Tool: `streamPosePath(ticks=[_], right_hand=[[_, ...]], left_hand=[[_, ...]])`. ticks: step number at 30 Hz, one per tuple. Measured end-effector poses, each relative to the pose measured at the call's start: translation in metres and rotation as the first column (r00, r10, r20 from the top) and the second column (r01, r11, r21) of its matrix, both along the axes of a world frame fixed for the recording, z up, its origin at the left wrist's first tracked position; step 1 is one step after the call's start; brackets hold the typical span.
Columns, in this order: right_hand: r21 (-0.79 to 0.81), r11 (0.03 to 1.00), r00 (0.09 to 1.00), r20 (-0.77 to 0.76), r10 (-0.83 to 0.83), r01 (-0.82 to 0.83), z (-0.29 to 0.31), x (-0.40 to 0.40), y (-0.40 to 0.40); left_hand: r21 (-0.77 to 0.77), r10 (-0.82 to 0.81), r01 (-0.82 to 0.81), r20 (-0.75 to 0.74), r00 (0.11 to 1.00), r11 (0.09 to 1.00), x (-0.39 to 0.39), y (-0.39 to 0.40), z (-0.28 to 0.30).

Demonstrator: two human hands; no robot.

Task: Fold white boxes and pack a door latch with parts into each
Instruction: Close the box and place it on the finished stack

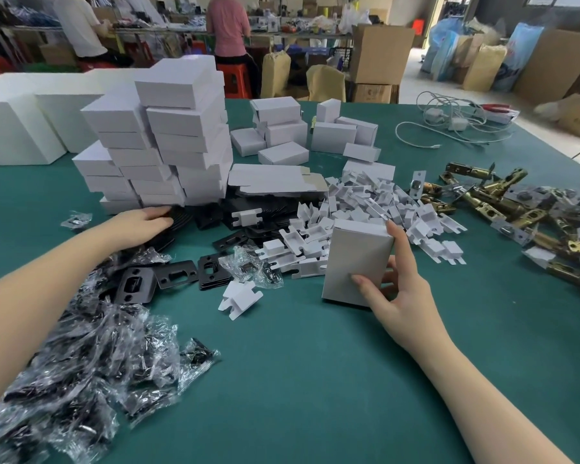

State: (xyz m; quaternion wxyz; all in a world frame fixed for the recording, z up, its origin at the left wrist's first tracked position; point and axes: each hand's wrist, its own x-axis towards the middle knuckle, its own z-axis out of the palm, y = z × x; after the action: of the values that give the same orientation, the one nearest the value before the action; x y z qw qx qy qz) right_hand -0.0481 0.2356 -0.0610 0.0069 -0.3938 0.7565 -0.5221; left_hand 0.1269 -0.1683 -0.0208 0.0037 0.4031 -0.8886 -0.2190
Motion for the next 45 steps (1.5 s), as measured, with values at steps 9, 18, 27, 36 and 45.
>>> streamPosePath(ticks=[9,18,27,36,45], right_hand=[[-0.002,1.000,1.000,0.003,0.009,-0.009,0.000,0.000,0.001],[-0.005,1.000,1.000,0.001,0.011,-0.011,-0.001,-0.001,0.000],[0.000,1.000,1.000,-0.013,-0.002,0.002,-0.001,0.000,0.000],[0.048,0.999,1.000,0.012,-0.007,0.007,-0.008,-0.003,0.000],[0.000,0.995,0.994,-0.041,0.097,-0.098,-0.002,0.011,0.004]], left_hand=[[0.107,-0.254,0.254,-0.013,0.967,0.961,0.005,0.031,0.020],[0.043,0.010,-0.014,0.095,0.995,0.999,0.033,0.016,0.006],[0.132,-0.212,0.216,-0.042,0.976,0.967,0.024,0.053,0.011],[-0.280,-0.305,0.255,-0.152,0.940,0.926,0.013,0.107,0.025],[0.338,-0.307,0.581,-0.598,0.740,0.740,-0.062,0.227,0.021]])
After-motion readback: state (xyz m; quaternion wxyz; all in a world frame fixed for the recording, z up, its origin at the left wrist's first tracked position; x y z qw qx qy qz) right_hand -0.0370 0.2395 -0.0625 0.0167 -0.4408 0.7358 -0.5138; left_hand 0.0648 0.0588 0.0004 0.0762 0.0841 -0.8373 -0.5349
